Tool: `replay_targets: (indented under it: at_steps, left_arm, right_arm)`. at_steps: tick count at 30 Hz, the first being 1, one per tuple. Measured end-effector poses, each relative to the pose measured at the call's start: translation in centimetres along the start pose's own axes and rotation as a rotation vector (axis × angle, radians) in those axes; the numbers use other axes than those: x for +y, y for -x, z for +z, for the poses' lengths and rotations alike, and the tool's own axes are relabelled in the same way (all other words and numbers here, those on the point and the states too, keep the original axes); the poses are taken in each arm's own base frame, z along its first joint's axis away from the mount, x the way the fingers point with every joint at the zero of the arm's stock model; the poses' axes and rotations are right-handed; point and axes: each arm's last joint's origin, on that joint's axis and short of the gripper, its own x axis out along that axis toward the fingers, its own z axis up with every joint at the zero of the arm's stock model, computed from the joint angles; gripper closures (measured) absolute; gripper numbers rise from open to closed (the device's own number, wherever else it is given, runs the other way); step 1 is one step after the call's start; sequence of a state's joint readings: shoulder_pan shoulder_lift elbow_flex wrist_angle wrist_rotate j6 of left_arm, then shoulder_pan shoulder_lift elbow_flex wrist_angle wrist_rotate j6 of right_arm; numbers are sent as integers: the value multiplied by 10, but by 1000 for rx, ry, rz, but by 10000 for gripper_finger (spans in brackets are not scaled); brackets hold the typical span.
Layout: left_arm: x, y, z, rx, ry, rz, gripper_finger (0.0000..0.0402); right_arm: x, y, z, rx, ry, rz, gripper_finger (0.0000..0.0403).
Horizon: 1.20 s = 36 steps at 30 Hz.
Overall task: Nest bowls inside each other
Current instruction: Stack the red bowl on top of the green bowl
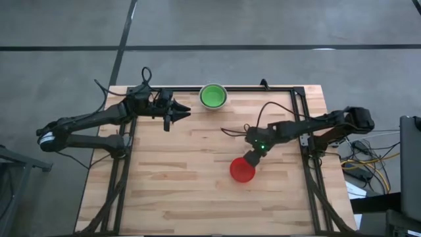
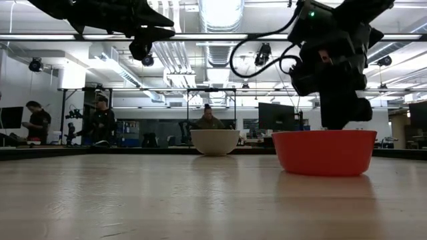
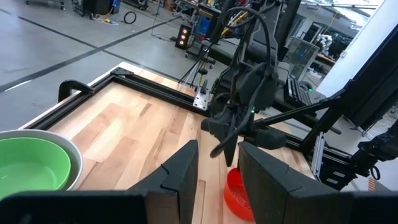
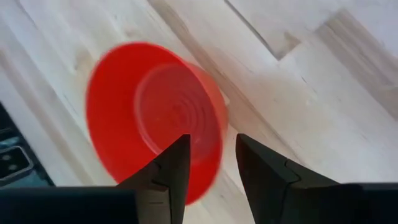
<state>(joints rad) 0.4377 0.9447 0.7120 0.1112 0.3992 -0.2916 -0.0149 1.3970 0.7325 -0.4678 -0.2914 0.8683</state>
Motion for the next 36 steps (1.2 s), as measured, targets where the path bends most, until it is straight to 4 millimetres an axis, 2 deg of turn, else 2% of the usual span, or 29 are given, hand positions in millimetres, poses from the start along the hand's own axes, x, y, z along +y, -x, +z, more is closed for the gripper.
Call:
replay_targets:
  at_steps: [36]
  left_arm:
    - [0, 0, 0, 0, 0, 0, 280]
  right_arm:
    - [-6, -13, -3, 42, -8, 1, 275]
